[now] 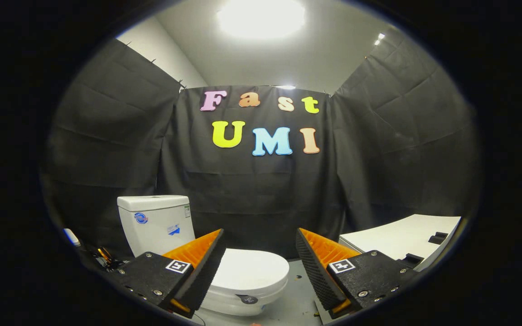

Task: Open the toilet lid.

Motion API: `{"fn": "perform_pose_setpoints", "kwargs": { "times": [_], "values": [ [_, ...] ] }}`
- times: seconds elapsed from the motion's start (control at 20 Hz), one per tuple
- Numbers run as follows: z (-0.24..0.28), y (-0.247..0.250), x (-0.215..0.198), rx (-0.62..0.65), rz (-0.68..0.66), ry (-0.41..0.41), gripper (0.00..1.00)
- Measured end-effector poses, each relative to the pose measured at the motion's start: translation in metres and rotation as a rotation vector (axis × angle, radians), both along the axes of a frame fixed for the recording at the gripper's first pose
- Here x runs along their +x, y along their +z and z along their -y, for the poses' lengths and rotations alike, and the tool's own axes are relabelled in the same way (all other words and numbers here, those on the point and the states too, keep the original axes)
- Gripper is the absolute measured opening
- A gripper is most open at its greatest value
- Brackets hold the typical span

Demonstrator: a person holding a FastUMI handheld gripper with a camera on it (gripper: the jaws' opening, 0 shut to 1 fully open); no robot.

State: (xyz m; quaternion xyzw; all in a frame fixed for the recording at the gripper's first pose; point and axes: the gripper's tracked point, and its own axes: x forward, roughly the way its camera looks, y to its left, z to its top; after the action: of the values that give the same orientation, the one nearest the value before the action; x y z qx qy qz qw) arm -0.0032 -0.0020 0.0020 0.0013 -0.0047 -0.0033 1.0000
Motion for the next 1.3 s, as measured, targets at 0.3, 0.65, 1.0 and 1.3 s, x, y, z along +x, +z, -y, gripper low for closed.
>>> {"fn": "perform_pose_setpoints", "kwargs": {
  "times": [0.3,0.65,1.0,1.3],
  "values": [
    [0.000,-0.002,0.001,0.010,-0.001,0.003,0.95],
    [0.002,-0.012,0.004,-0.002,-0.010,-0.026,0.95],
    [-0.013,-0.044,0.020,0.201,-0.044,0.016,0.95],
    [-0.016,-0.082,0.041,0.320,-0.100,-0.001,0.96]
  ]
}}
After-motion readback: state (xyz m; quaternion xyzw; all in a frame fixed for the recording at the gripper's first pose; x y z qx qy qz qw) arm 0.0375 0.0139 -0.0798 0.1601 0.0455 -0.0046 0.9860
